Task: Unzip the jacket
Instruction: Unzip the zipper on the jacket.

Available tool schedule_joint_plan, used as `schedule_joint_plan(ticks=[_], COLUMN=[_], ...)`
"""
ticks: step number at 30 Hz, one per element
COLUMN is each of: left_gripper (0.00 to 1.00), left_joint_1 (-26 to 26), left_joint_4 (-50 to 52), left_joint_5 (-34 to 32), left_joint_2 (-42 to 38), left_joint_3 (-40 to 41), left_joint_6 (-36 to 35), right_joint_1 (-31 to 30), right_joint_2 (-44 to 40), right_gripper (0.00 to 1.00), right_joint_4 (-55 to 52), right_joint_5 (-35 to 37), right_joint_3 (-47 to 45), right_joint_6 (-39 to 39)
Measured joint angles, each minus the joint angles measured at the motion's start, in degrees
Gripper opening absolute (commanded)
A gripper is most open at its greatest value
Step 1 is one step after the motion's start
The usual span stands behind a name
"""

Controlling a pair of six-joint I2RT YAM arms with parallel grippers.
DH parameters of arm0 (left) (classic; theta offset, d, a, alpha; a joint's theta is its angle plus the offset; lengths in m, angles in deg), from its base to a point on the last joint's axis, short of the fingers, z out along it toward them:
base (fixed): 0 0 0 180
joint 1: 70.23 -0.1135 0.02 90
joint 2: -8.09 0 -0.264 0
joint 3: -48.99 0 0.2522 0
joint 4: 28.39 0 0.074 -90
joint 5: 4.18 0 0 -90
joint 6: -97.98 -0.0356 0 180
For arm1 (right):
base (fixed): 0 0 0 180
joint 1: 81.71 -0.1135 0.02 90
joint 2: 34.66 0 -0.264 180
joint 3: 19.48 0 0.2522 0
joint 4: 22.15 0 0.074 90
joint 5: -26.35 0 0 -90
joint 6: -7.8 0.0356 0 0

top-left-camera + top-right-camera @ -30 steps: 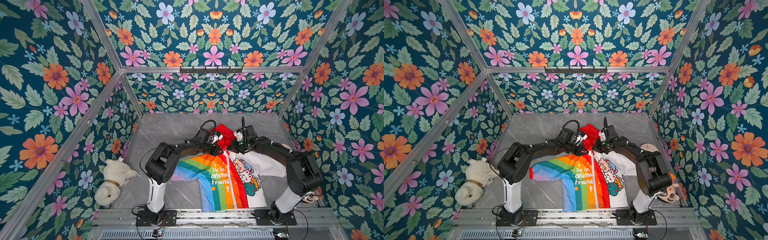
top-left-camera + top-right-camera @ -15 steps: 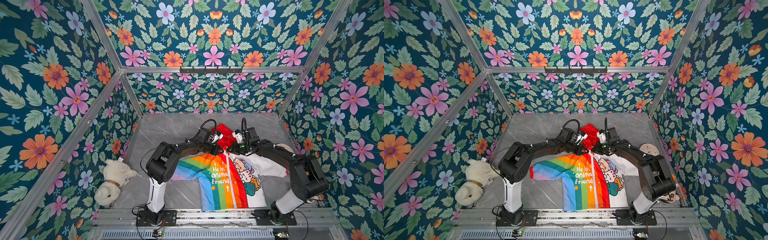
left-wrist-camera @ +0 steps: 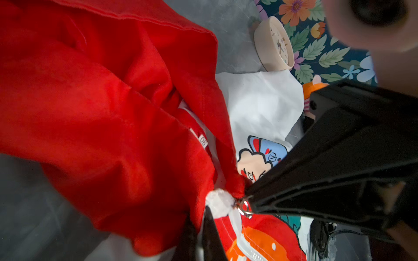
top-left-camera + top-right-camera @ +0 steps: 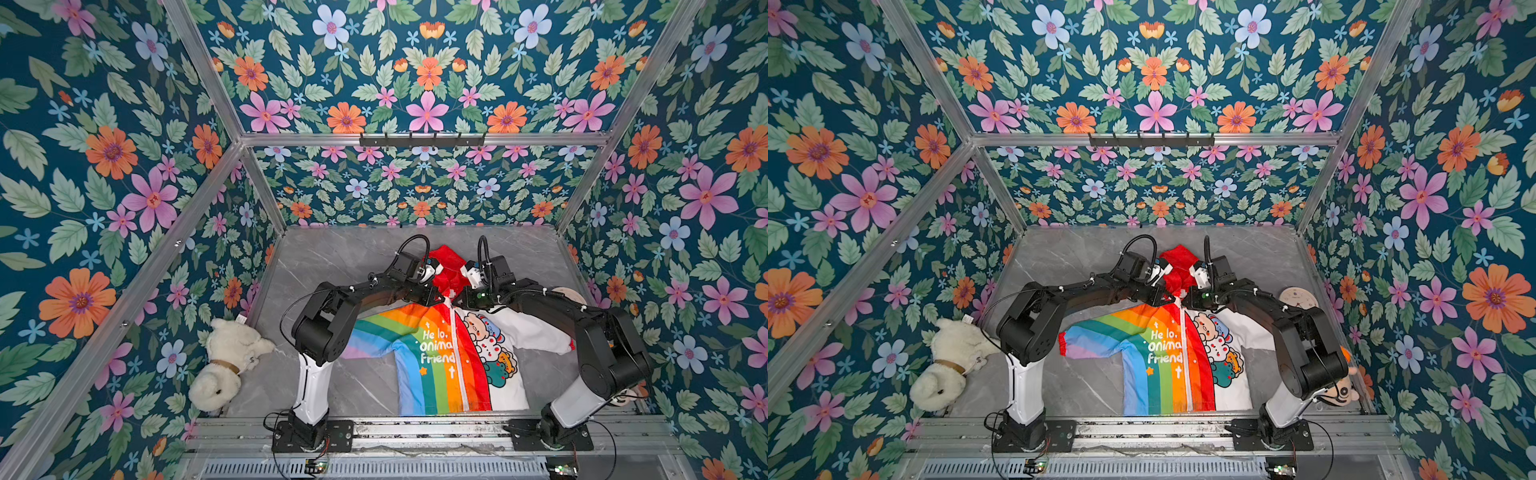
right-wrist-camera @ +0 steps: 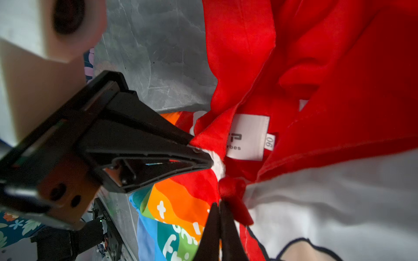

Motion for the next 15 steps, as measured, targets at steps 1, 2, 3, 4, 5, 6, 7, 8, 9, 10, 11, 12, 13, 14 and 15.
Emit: schedule_joint_plan(ticks=[1, 2, 3, 4, 5, 6, 7, 8, 9, 10, 11, 12, 13, 14, 15], left_gripper=[0.0, 0.0, 0.0, 0.0, 0.0, 0.0, 0.0, 0.0, 0.0, 0.0, 0.0, 0.0, 0.0, 0.0, 0.0], left_joint_1=[-0.09, -0.2, -0.28, -0.39, -0.52, -0.61, -0.68, -0.72, -0.79, -0.85, -0.94, -1.03, -1.09, -1.2, -1.29], left_joint_4=[0.02, 0.09, 0.22, 0.44, 0.74, 0.98, 1.25, 1.53, 1.73, 1.97, 2.21, 2.56, 2.91, 3.28, 3.76], left_joint_5=[-0.11, -0.17, -0.31, -0.33, -0.39, -0.46, -0.52, -0.63, -0.72, -0.81, -0.92, -1.03, -1.14, -1.2, -1.46], left_joint_2=[0.0, 0.0, 0.0, 0.0, 0.0, 0.0, 0.02, 0.15, 0.37, 0.57, 0.76, 0.94, 1.09, 1.22, 1.42], left_joint_3=[0.0, 0.0, 0.0, 0.0, -0.02, -0.07, -0.2, -0.44, -0.74, -1.01, -1.31, -1.62, -1.88, -2.23, -2.56], left_joint_6=[0.0, 0.0, 0.0, 0.0, 0.0, 0.0, 0.0, -0.04, -0.2, -0.26, -0.44, -0.66, -0.94, -1.07, -1.27], right_joint_1=[-0.28, -0.63, -0.9, -1.07, -1.25, -1.42, -1.6, -1.75, -1.86, -1.97, -2.08, -2.23, -2.38, -2.54, -2.69], right_joint_2=[0.59, 1.44, 2.08, 2.34, 2.43, 2.43, 2.43, 2.47, 2.49, 2.49, 2.49, 2.49, 2.49, 2.49, 2.47], right_gripper=[0.0, 0.0, 0.0, 0.0, 0.0, 0.0, 0.0, 0.0, 0.0, 0.0, 0.0, 0.0, 0.0, 0.0, 0.0], right_joint_4=[-0.02, 0.02, -0.39, -0.92, -1.11, -1.07, -1.03, -1.07, -1.07, -1.09, -1.09, -1.09, -1.05, -1.05, -1.07], right_joint_5=[0.15, 0.33, 0.5, 0.66, 0.68, 0.72, 0.74, 0.79, 0.9, 0.94, 1.07, 1.09, 1.11, 1.14, 1.14], right_joint_3=[0.28, 0.46, 0.44, 0.35, 0.28, 0.28, 0.28, 0.24, 0.15, 0.07, 0.0, -0.09, -0.15, -0.24, -0.31], right_joint_6=[-0.44, -0.83, -1.18, -1.44, -1.75, -1.95, -2.03, -2.23, -2.38, -2.43, -2.54, -2.64, -2.69, -2.78, -2.8])
